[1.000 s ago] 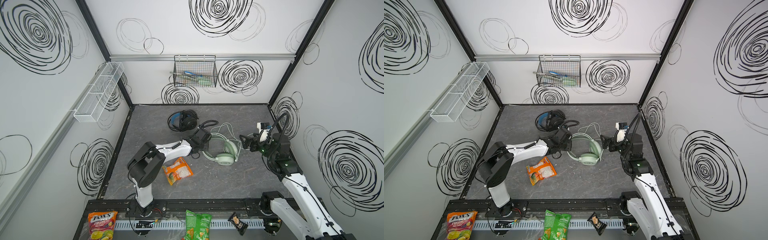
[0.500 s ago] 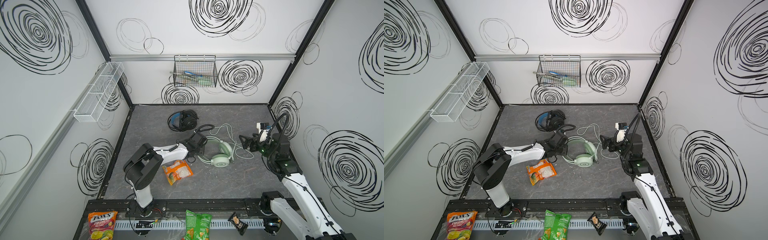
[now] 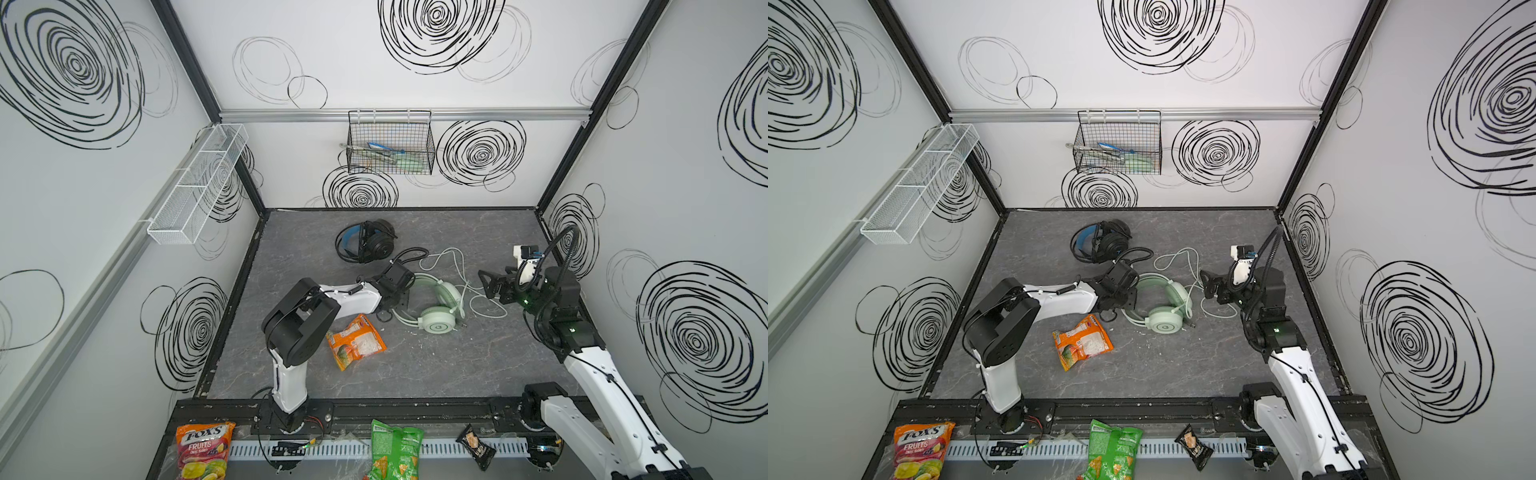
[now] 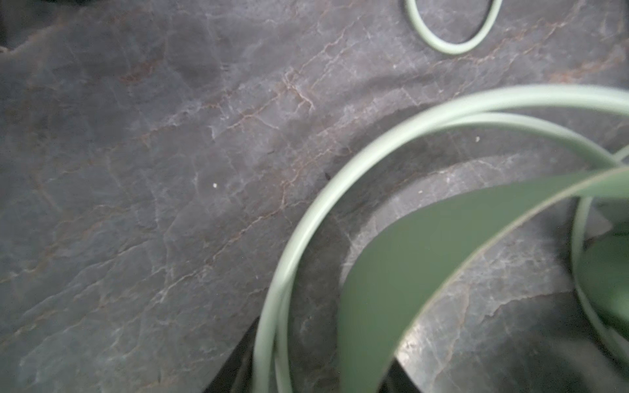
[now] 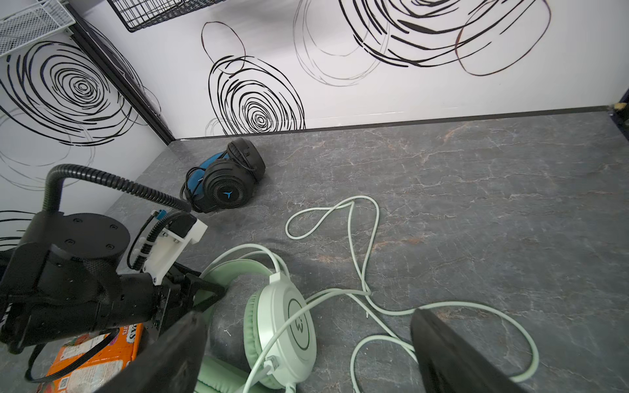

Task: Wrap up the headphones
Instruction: 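Lift the green headset with the left gripper while right gripper opens nearby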

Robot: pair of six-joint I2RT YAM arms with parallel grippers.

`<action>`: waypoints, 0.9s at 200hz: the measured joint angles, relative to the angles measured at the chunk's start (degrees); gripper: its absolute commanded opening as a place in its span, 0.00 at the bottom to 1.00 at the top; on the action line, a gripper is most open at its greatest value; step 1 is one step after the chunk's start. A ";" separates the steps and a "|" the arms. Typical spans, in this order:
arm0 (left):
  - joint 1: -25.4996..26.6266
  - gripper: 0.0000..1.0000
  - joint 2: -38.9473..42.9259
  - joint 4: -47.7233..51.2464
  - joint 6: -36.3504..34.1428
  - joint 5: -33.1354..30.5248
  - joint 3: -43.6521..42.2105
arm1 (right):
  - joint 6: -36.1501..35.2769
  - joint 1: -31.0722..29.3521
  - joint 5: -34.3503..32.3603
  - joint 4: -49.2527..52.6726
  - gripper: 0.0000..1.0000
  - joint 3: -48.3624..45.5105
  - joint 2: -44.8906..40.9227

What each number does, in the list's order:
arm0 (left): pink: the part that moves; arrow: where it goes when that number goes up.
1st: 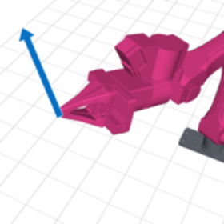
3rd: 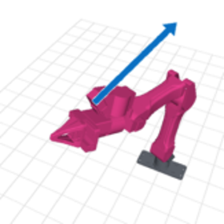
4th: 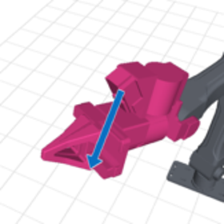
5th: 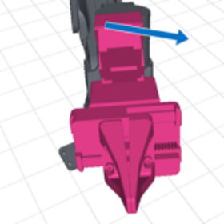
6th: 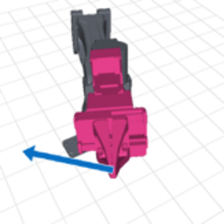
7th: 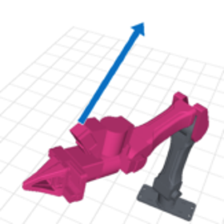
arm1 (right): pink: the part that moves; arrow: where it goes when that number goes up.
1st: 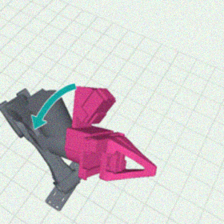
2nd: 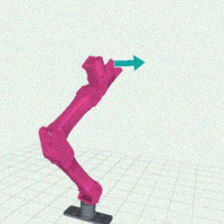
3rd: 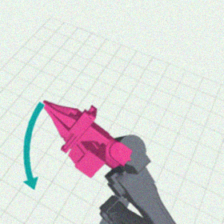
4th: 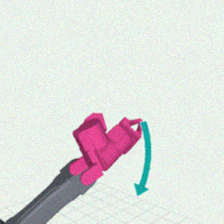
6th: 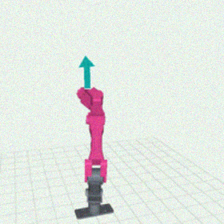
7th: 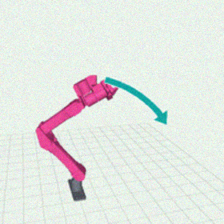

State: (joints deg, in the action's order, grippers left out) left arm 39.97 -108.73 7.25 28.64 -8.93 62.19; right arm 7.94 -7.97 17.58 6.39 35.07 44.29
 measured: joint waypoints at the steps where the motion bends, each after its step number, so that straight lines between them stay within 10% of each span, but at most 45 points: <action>1: -0.02 0.30 -0.04 0.00 0.07 -0.02 0.04 | 0.00 0.00 0.00 0.00 0.97 0.00 -0.02; 62: -0.31 0.00 0.55 0.96 -0.20 -1.31 0.50 | -0.02 0.00 -0.02 0.02 0.97 0.00 -1.40; 180: -1.51 0.00 28.22 19.56 -16.79 -14.80 12.63 | -0.37 -0.44 10.69 -6.29 0.97 -3.65 -9.94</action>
State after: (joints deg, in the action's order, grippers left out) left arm 38.46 -80.51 26.81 11.86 -23.73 74.83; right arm 7.57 -8.40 28.27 0.10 31.42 34.35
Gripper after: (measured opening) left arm 0.089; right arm 0.975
